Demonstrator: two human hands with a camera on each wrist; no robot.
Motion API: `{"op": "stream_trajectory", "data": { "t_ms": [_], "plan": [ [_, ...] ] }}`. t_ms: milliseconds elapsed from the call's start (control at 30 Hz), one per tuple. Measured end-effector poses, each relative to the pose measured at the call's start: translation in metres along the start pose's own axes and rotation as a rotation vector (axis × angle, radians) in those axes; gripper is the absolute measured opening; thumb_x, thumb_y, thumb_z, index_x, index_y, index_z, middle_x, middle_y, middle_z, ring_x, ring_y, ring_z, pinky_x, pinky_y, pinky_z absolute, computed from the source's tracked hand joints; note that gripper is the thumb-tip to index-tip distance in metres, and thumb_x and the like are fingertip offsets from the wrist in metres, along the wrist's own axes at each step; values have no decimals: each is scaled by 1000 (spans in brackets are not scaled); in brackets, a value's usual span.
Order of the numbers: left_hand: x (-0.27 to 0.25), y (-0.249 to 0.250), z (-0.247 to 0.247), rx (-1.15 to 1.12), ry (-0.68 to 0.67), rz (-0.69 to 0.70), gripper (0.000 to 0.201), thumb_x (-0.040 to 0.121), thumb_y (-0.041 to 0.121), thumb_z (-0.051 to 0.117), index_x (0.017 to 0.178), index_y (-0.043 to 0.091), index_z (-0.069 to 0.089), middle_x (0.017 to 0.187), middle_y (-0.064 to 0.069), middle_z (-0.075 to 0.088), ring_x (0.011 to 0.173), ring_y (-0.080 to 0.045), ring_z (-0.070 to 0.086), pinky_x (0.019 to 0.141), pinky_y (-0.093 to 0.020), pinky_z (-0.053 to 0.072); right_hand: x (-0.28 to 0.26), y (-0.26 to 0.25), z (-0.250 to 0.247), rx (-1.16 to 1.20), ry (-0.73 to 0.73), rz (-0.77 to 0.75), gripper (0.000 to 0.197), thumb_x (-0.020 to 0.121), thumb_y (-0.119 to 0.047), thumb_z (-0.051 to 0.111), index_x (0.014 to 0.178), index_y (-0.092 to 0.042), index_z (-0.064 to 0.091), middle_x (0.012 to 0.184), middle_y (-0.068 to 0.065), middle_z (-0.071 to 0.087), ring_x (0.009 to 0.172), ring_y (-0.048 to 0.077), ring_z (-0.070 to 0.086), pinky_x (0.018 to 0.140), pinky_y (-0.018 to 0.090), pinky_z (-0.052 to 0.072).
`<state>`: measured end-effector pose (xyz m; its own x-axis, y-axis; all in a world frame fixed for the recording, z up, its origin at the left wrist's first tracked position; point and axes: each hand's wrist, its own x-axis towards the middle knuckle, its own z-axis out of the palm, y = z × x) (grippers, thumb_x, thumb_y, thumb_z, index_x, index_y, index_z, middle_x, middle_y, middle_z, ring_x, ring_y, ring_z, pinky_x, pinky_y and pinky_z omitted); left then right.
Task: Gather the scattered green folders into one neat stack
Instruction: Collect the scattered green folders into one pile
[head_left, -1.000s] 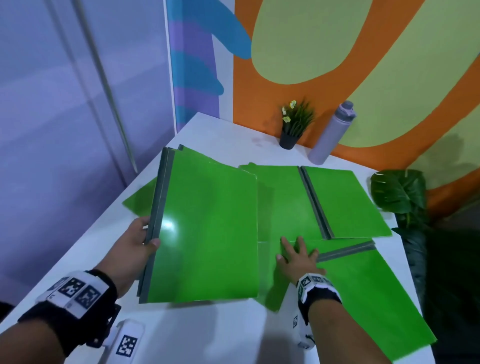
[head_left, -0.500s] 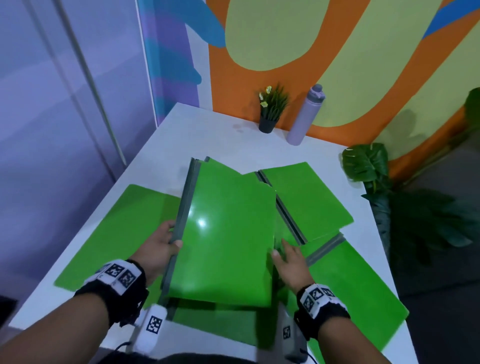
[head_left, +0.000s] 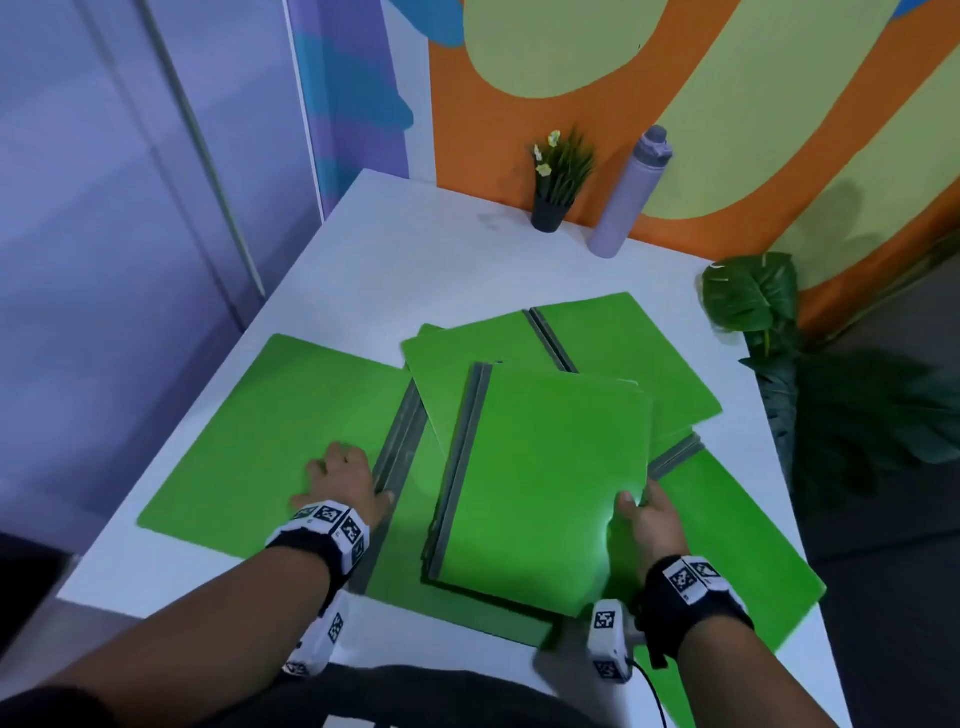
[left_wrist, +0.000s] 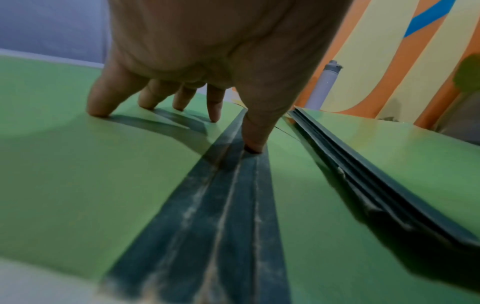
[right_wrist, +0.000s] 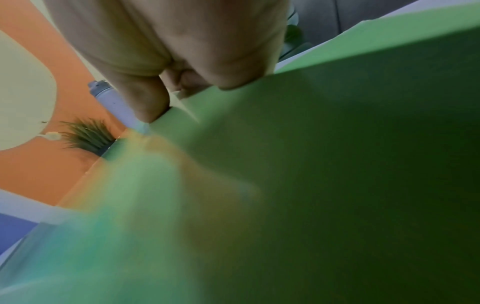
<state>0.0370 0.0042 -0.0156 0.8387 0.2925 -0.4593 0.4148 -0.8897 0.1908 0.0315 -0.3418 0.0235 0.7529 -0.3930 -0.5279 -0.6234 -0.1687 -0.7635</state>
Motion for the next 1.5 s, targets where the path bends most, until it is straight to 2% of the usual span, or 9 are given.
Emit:
{"op": "stream_trajectory", "data": {
  "t_ms": [367,467,633,766,866,1000,1133,1266,1500],
  "plan": [
    [-5,-4,-17,-86,149,111,17,90,2,46,106,1,53,114,-16,55,90,-28,56,81,-46,55,1,-6,3,91,18,-16,62,94,-16,54,148,-20,25,156,6,26,140,33,29,113,55,26],
    [-17,-3,-57,-220,330,131,13,94,2,41,101,-3,51,105,-22,58,72,-30,52,70,-44,51,3,-12,2,125,15,-49,58,93,-16,55,146,-19,31,154,7,31,137,33,35,112,55,28],
    [-47,-12,-138,-257,616,101,13,95,10,40,96,-1,47,97,-32,61,86,-49,62,68,-50,43,7,-24,4,237,2,-52,61,95,-15,52,148,-18,24,158,3,22,143,29,23,115,53,20],
    [-79,-5,-183,-359,813,153,21,100,17,38,103,-3,44,86,-38,60,79,-54,59,63,-46,34,7,-38,15,310,-57,-94,23,94,-13,52,117,-10,53,144,22,44,117,38,53,105,59,37],
    [-93,3,-193,-501,878,253,21,100,16,39,110,-2,43,79,-28,56,69,-44,53,63,-45,37,2,-49,27,387,-93,-65,54,95,-14,47,145,-25,31,157,-2,23,144,26,22,113,56,18],
    [-78,10,-171,-727,744,329,21,99,9,42,117,3,47,87,-9,56,72,-29,50,63,-34,35,-5,-69,44,388,-144,-113,59,94,-14,49,146,-34,27,159,-7,18,145,24,15,113,58,13],
    [-51,5,-112,-857,313,190,20,98,17,39,111,24,51,94,-12,64,71,-23,54,60,-31,44,2,-71,61,298,-122,-136,58,95,-12,50,146,-28,29,158,1,20,144,30,20,113,60,17],
    [-42,7,-68,-852,-48,119,37,97,41,41,131,26,41,124,-1,56,105,-24,55,99,-44,46,8,-55,74,35,-131,-179,56,96,-21,50,147,-19,26,155,7,28,141,31,29,112,50,28],
    [-22,0,-36,-693,-133,9,71,84,10,68,143,10,30,124,-14,57,107,-33,58,97,-46,49,47,-47,68,-701,59,-448,26,89,-13,57,113,-5,65,122,19,55,110,34,54,101,43,45]
  ]
}}
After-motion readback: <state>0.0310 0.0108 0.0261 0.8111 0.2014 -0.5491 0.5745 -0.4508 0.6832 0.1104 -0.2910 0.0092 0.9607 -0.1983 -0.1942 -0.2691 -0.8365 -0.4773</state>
